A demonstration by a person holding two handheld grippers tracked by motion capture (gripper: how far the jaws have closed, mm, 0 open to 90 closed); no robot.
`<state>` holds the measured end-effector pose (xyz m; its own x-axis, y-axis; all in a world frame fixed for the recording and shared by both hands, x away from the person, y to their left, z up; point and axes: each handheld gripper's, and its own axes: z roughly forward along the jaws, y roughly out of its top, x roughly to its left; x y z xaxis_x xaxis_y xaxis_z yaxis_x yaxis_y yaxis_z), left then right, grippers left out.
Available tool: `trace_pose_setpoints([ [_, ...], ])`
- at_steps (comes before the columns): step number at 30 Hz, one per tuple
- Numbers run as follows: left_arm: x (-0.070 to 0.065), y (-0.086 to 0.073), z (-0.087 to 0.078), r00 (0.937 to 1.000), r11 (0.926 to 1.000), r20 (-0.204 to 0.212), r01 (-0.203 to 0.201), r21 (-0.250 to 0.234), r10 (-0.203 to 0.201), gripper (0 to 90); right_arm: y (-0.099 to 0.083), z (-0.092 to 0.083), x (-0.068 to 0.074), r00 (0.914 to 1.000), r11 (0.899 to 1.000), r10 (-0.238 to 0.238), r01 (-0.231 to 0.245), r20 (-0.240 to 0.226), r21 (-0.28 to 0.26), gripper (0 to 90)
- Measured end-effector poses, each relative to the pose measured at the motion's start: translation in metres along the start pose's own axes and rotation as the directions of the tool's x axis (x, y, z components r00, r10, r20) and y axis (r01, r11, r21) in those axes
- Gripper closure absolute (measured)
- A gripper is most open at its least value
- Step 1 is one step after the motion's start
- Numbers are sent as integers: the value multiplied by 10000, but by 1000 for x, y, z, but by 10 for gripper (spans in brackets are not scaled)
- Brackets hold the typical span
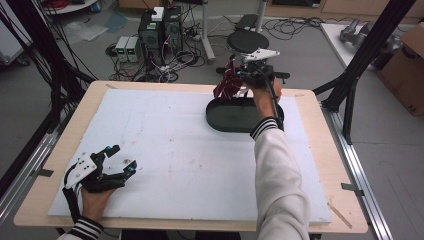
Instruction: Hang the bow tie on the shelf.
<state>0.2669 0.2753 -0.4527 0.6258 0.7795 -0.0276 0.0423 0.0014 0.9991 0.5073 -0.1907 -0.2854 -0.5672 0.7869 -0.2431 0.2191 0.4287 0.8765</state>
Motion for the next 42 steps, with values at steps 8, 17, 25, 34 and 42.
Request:
trace_pose_setpoints([
  [8,0,0,0,10000,10000,13,14,13,-14,142,1,3,4,9994,9995,-221,214,270,238,668],
  [17,0,0,0,10000,10000,18,12,16,-12,142,0,5,7,9972,9974,-394,354,641,625,433],
  [25,0,0,0,10000,10000,20,2,17,-2,142,-1,3,9,9945,9945,-595,517,862,908,332],
  [34,0,0,0,10000,10000,29,20,-5,-20,142,-3,6,14,9895,9905,-841,700,1178,1187,284],
  [42,0,0,0,10000,10000,32,22,-26,-21,142,-7,7,17,9877,9890,-951,795,1239,1248,272],
])
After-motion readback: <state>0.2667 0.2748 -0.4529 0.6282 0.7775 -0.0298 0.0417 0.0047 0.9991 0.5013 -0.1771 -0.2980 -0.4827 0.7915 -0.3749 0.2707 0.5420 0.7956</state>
